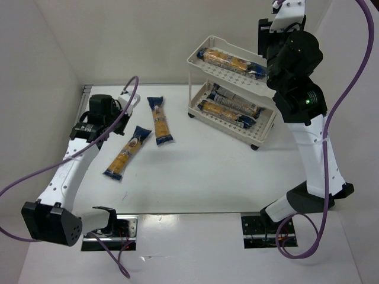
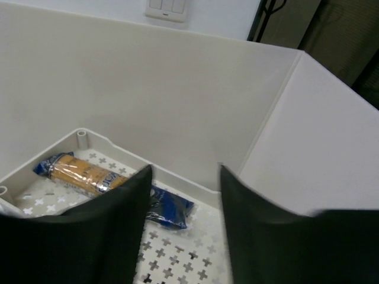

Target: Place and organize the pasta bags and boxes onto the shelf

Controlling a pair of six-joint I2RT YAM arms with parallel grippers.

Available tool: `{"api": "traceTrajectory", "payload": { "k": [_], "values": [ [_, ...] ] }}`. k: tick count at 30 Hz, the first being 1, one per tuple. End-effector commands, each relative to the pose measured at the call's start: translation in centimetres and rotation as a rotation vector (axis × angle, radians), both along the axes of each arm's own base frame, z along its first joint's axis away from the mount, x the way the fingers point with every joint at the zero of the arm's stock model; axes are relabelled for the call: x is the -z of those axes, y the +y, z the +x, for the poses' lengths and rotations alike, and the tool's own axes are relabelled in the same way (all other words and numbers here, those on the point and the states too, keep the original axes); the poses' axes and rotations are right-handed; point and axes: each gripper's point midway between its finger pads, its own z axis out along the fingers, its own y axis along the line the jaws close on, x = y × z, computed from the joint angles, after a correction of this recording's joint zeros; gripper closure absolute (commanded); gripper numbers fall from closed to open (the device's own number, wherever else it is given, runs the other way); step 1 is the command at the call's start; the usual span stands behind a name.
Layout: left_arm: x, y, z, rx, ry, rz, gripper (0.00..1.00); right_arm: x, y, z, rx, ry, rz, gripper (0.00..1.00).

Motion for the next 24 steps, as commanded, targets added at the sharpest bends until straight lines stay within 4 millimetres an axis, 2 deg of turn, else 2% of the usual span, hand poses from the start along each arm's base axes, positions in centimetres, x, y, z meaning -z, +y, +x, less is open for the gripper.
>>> {"api": "traceTrajectory", "payload": {
  "k": [1, 2, 4, 5, 6, 9, 10, 11, 15, 18, 22, 24],
  "values": [
    [5.0, 1.2, -0.6, -0.062, 0.133, 0.066, 0.79, -1.3, -0.6, -1.5, -0.008, -0.043, 0.011, 0.4],
    [7.2, 1.8, -0.6, -0.084, 0.192, 0.095, 0.26, -1.4, -0.8, -1.9, -0.006, -0.045, 0.003, 0.33],
    [9.6, 1.9, -1.0, -0.067, 0.257, 0.124, 0.1, -0.6, -0.5, -1.7, -0.019, -0.023, -0.012, 0.26],
    [11.3, 1.4, -1.4, -0.041, 0.315, 0.111, 0.05, -0.3, -0.4, -1.8, -0.028, -0.018, -0.018, 0.26],
    [12.2, 0.5, -1.7, -0.001, 0.352, 0.078, 0.0, 0.0, -0.3, -1.6, -0.028, -0.01, -0.022, 0.24],
    [15.6, 0.7, -1.4, -0.048, 0.454, 0.082, 0.0, 0.5, -0.1, -1.5, -0.039, 0.003, -0.04, 0.2],
    [15.4, 0.8, -0.3, -0.057, 0.441, 0.089, 0.0, 1.2, 0.0, -1.2, -0.039, 0.023, -0.05, 0.19],
    [17.0, 1.9, -0.2, -0.098, 0.506, 0.083, 0.0, 1.8, 0.4, -0.9, -0.05, 0.035, -0.059, 0.17],
    [19.3, 2.9, 0.4, -0.148, 0.634, 0.026, 0.0, 2.8, 0.4, -1.0, -0.055, 0.059, -0.093, 0.16],
    [20.9, 2.2, -0.4, -0.114, 0.708, 0.009, 0.0, 3.2, 0.3, -1.1, -0.054, 0.07, -0.107, 0.15],
    [24.4, 4.0, -1.6, -0.159, 0.836, 0.072, 0.0, 3.8, 0.7, -0.5, -0.062, 0.087, -0.127, 0.13],
    [24.3, 2.7, -2.0, -0.108, 0.852, 0.01, 0.09, 3.0, 0.5, -0.9, -0.06, 0.069, -0.126, 0.13]
  ]
}}
